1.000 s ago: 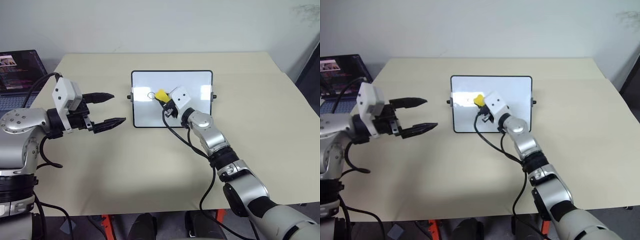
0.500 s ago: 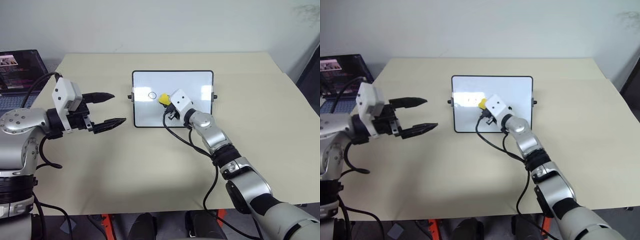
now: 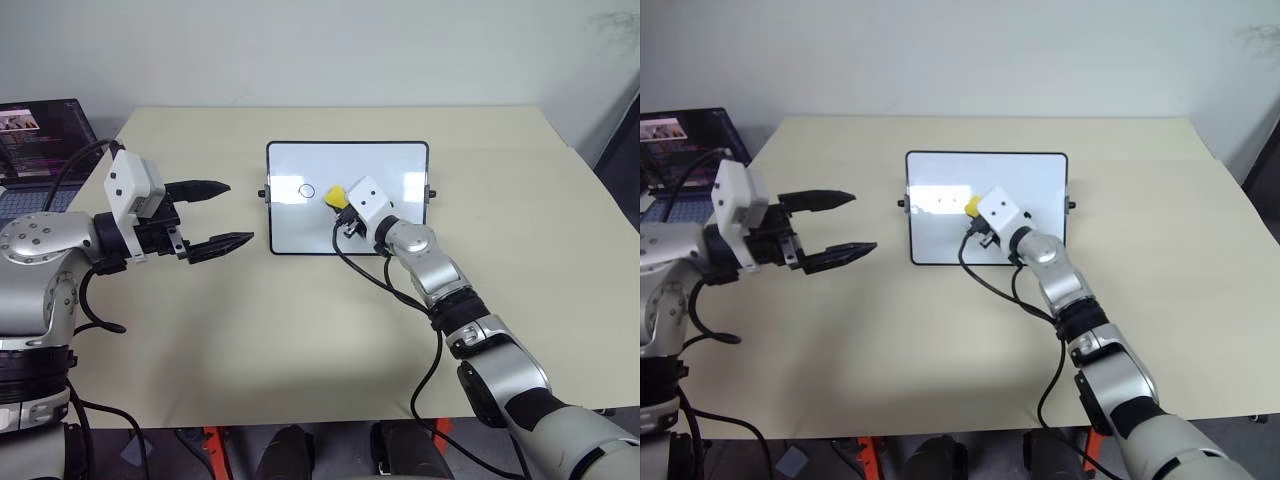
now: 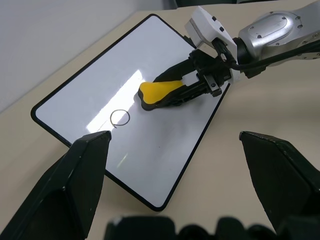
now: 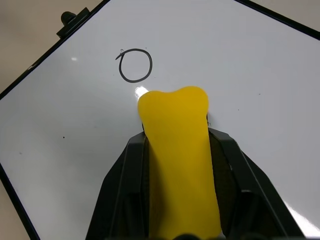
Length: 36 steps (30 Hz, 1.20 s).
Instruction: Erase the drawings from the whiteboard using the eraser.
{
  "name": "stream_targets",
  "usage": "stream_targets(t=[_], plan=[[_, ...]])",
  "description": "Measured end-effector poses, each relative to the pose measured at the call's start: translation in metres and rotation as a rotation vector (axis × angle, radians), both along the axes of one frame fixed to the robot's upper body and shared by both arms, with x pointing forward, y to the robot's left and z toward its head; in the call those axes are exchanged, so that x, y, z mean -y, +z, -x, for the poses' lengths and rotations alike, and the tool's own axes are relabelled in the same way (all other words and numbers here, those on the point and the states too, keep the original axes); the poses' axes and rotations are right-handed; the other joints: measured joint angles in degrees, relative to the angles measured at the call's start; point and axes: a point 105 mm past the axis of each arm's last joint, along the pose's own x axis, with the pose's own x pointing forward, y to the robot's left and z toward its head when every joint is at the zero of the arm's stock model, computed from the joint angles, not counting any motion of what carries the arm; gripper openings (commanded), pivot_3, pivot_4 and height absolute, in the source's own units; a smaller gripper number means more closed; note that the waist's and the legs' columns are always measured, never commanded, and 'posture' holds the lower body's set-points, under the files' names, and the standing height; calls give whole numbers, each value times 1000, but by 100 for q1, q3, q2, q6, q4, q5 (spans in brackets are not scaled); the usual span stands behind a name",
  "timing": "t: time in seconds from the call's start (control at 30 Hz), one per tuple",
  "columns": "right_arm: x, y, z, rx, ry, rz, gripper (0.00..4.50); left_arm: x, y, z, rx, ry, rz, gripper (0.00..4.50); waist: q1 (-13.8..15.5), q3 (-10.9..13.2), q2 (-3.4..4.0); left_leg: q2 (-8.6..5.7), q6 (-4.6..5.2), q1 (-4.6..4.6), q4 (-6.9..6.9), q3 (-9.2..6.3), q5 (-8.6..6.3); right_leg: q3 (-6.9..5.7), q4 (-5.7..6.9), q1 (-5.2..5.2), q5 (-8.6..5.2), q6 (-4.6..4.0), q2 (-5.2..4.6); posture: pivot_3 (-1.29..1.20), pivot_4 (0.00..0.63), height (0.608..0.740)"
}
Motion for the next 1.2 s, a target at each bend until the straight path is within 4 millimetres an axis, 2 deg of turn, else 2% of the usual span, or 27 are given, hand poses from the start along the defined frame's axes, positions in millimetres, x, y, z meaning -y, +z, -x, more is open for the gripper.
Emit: stream_targets(t=[0.5, 0.73, 0.8, 0.87, 0.97, 1.03, 1.1, 1.2], plan=[[33, -22, 20, -31, -38, 26, 1281, 0, 1, -2, 5, 9, 7, 4500, 80, -2, -3, -1, 1, 11, 0, -1, 0, -1, 0, 12, 0, 0, 0, 0, 150, 740], [37, -22, 20, -42, -40, 24, 1281, 0, 2, -2, 9, 8, 7, 4500, 100, -2, -3, -2, 1, 12, 1, 0, 0, -1, 1, 12, 0, 0, 0, 0, 150, 740], [35, -19, 21, -60, -38, -34, 1281, -1, 1, -3, 7, 11, 9, 4500, 100, -2, -3, -1, 1, 12, 1, 0, 0, -1, 1, 12, 0, 0, 1, 0, 150, 740], [32, -8, 23, -88, -32, -173, 1281, -2, 0, -4, 2, 15, 12, 4500, 98, 0, 0, 2, 1, 5, 0, -1, 0, -1, 0, 5, 0, 0, 3, 0, 150, 740], [20, 18, 34, -109, 36, -352, 1281, -2, 1, -4, 10, 11, 10, 4500, 99, 1, 0, 5, 0, -12, -3, -4, 0, -3, -5, -10, 0, 0, 3, 0, 150, 740], [15, 33, 43, -97, 87, -386, 1281, -1, 1, -4, 12, 9, 9, 4500, 98, 1, 0, 4, 0, -22, -4, -3, -1, -2, -10, -16, 0, 0, 3, 0, 150, 740], [15, 36, 47, -104, 93, -385, 1281, -2, 1, -4, 12, 9, 9, 4500, 101, 1, 0, 3, 0, -22, -4, -3, -1, -3, -12, -16, 0, 0, 2, 0, 150, 740], [16, 27, 49, -140, 83, -376, 1281, -2, 1, -4, 12, 9, 10, 4500, 102, 1, 1, 2, 0, -22, -4, -4, -1, -3, -10, -17, 0, 0, 2, 0, 150, 740]])
